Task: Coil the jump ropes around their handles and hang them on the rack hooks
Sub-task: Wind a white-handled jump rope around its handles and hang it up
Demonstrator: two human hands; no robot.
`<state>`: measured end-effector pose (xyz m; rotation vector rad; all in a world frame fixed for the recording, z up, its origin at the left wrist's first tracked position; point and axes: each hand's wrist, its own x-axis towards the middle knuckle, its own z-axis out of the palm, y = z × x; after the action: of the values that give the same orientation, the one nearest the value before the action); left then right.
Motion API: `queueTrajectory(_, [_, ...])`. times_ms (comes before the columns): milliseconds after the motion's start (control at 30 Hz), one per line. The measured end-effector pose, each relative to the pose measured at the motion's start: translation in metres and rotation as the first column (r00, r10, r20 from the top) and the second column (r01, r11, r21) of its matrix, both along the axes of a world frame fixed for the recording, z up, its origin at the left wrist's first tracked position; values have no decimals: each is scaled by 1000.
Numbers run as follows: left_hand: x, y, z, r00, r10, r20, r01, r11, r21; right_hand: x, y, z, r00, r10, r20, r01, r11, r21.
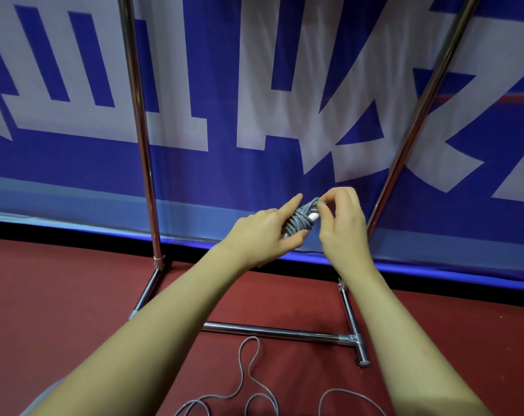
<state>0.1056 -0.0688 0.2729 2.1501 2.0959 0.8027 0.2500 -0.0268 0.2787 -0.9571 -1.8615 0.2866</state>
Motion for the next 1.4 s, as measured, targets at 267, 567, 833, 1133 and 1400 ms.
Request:
queueTrajectory(267, [1,-8,13,999,27,-37,-24,997,77,-1,2,7,992,126,-23,-123,987,101])
queueTrajectory(567, [23,-11,12,981,141,-135,-117,979,167,-14,2,20,963,-219,-159,197,970,-145])
queueTrajectory(833, [16,-12,6,959,205,-195,-176,972,156,-19,0,19,976,-146,-162,118,978,-175])
queueTrajectory(1133, [6,-9,-1,958,201,-205,-111,917,382,-15,-1,19,913,33,-407,-258,818,-514])
queueTrajectory(1400, [14,-8,2,965,202,-168,-151,950,274,-18,-4,13,956,-103,-275,47,978,-205])
